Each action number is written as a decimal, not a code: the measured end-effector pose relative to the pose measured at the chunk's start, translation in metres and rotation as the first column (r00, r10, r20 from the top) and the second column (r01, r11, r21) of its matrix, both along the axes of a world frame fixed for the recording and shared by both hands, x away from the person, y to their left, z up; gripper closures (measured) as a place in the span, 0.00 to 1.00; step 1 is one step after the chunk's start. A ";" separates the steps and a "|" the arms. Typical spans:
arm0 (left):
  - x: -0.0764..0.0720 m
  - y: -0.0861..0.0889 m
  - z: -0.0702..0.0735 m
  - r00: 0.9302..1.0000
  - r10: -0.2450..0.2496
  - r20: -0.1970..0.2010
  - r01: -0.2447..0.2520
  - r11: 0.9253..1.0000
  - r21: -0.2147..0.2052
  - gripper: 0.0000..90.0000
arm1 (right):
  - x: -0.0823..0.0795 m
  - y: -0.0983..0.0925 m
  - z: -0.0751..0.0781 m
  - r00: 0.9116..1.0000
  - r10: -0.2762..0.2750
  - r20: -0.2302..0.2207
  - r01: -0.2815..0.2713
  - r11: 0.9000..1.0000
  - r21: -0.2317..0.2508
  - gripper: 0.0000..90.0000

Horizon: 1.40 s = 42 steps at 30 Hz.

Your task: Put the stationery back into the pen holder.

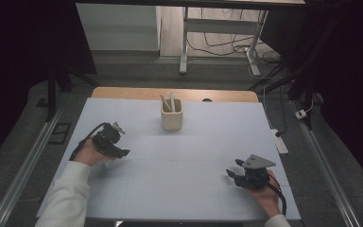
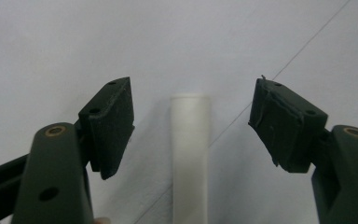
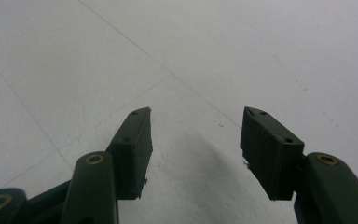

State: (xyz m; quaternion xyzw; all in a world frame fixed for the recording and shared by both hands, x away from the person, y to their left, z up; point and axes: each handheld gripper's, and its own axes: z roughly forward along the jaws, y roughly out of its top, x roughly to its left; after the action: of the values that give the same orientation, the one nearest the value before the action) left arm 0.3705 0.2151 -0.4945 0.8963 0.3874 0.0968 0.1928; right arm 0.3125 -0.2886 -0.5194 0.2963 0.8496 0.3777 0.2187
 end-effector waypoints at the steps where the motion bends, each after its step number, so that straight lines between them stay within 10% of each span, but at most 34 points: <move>1: 0.001 0.001 -0.002 1.000 0.003 -0.003 -0.003 1.000 0.003 0.34 | 0.000 0.000 0.000 1.000 0.000 0.000 0.000 1.000 0.000 0.48; 19: 0.006 -0.001 -0.020 0.999 0.001 -0.050 0.001 0.999 0.047 0.42 | 0.000 0.000 0.000 1.000 0.001 0.002 -0.001 1.000 -0.006 0.48; 32: 0.006 0.003 -0.021 0.996 -0.030 -0.085 0.030 1.000 -0.002 0.72 | -0.001 0.000 0.001 1.000 0.001 0.007 -0.001 1.000 -0.009 0.48; 42: 0.005 0.003 -0.021 0.996 -0.038 -0.076 0.038 0.999 -0.001 0.73 | -0.001 0.000 0.001 1.000 0.001 0.008 -0.001 1.000 -0.010 0.48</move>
State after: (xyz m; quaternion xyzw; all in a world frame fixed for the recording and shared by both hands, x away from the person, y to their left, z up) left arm 0.3758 0.2184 -0.5159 0.9065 0.3774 0.0591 0.1797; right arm 0.3117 -0.2889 -0.5187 0.2933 0.8508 0.3745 0.2234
